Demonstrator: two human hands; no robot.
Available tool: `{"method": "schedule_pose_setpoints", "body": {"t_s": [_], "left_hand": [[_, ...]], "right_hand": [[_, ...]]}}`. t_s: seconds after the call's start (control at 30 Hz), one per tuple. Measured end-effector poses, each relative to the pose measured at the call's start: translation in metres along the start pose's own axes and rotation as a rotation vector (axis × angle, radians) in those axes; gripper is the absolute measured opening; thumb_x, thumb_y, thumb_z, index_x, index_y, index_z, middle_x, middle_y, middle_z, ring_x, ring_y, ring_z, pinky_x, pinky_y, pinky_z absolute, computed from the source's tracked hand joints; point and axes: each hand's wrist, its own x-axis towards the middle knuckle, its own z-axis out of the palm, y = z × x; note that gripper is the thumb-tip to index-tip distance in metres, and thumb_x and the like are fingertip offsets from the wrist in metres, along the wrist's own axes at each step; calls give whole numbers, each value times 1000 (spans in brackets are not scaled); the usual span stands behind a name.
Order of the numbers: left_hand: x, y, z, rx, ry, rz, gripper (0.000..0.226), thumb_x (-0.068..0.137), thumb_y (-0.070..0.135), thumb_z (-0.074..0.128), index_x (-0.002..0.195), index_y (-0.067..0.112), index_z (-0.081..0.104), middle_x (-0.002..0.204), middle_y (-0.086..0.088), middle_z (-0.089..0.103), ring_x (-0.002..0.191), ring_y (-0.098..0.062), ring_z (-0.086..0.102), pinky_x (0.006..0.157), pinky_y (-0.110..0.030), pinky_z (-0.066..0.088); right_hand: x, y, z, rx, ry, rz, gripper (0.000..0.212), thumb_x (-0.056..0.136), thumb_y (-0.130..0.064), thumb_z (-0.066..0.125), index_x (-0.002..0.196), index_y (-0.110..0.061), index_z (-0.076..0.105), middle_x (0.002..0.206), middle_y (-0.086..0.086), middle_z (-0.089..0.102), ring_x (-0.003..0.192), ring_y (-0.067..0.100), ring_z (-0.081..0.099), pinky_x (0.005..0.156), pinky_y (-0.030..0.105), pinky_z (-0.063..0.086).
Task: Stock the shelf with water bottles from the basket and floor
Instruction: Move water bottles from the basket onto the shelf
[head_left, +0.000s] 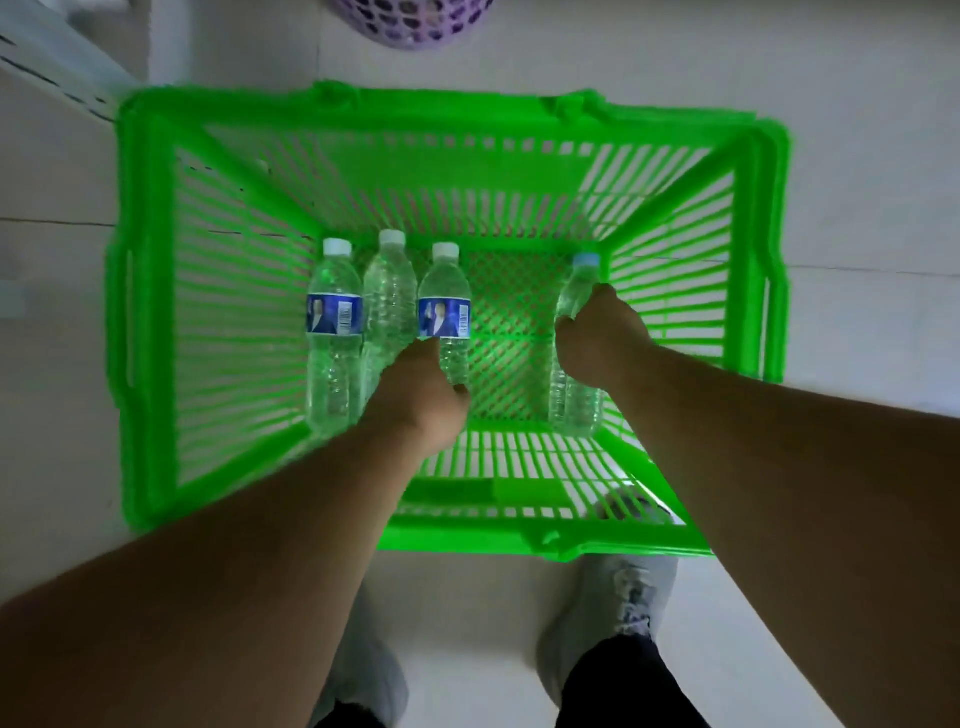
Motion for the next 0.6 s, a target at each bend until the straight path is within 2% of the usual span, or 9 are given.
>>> {"method": "schedule_pose_setpoints", "body": {"t_s": [0.17, 0.3, 0.43, 0.5, 0.6], "left_hand": [[-2, 4, 18, 23, 27, 18, 62, 88, 27, 66, 145, 15, 41, 143, -12, 51, 128, -30, 52, 104, -35, 44], [2, 4, 22, -29, 124, 53, 55, 89, 23, 66, 140, 15, 46, 140, -11, 51, 127, -28, 51, 102, -32, 42], [23, 2, 22, -133, 202, -28, 59, 88, 22, 69, 140, 10, 43, 139, -15, 46, 127, -31, 50, 105, -33, 39], [35, -3, 23, -177, 232, -67, 59, 87, 21, 71, 138, 10, 44, 135, -15, 50, 121, -30, 55, 103, -34, 44], [46, -9, 29, -172, 217, -52, 60, 80, 34, 78, 130, 12, 53, 124, -12, 58, 109, -28, 62, 89, -26, 45]], "right_hand": [[4, -1, 16, 43, 41, 47, 49, 94, -19, 52, 138, -1, 40, 137, 21, 52, 124, 37, 54, 97, 35, 45], [10, 1, 17, 56, 119, -9, 49, 95, -28, 55, 136, -5, 43, 133, 18, 52, 122, 35, 52, 100, 38, 43], [28, 3, 17, 134, 192, 20, 47, 94, -26, 59, 135, -5, 47, 133, 15, 53, 121, 32, 53, 96, 34, 45], [38, 3, 21, 152, 178, 50, 53, 92, -30, 65, 134, -3, 47, 134, 17, 53, 122, 31, 54, 95, 32, 46], [47, 2, 33, 159, 168, 39, 67, 80, -53, 72, 128, -8, 57, 126, 14, 59, 111, 30, 62, 85, 29, 49]]}}
